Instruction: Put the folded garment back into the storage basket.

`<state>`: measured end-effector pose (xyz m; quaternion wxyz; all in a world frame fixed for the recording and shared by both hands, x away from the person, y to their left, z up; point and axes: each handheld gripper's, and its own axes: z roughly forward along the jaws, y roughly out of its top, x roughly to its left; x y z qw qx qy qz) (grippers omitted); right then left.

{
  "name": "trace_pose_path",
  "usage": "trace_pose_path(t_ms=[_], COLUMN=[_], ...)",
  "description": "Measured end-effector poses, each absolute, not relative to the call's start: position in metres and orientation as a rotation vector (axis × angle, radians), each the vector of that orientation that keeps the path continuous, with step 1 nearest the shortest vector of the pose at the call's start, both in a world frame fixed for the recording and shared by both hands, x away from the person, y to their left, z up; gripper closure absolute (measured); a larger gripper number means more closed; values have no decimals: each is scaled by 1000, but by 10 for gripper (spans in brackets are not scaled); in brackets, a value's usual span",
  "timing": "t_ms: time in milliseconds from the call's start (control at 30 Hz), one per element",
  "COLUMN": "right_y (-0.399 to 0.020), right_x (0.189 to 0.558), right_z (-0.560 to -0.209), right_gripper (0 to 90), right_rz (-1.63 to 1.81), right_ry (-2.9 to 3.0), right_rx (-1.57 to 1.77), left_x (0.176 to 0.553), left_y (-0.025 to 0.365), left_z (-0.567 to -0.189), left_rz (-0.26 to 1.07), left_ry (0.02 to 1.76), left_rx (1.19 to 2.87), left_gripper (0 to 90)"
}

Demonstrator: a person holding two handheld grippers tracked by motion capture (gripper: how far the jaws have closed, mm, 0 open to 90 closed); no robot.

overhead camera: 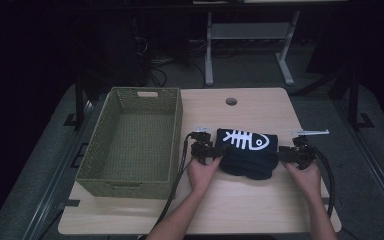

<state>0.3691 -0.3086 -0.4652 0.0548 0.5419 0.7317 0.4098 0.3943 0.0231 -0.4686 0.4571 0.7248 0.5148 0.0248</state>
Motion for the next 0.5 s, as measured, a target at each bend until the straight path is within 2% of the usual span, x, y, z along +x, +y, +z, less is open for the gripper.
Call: trace_pose_path(t_ms=[267,400,500], right_y=[-303,-299,-296], right_x=[366,363,360], right_z=[-476,-477,-473], right_gripper=[455,570,665], right_rz=[1255,1251,1262], right_ry=[2203,2196,2190], right_rx=[1642,1640,1622], left_x=[393,392,391], left_y=[21,20,19], left_z=[-475,-474,-471], left_rz=[27,5,-6], left_ry=[1267,1267,1254], left_rx=[1796,1787,1779], left_gripper=[357,472,594])
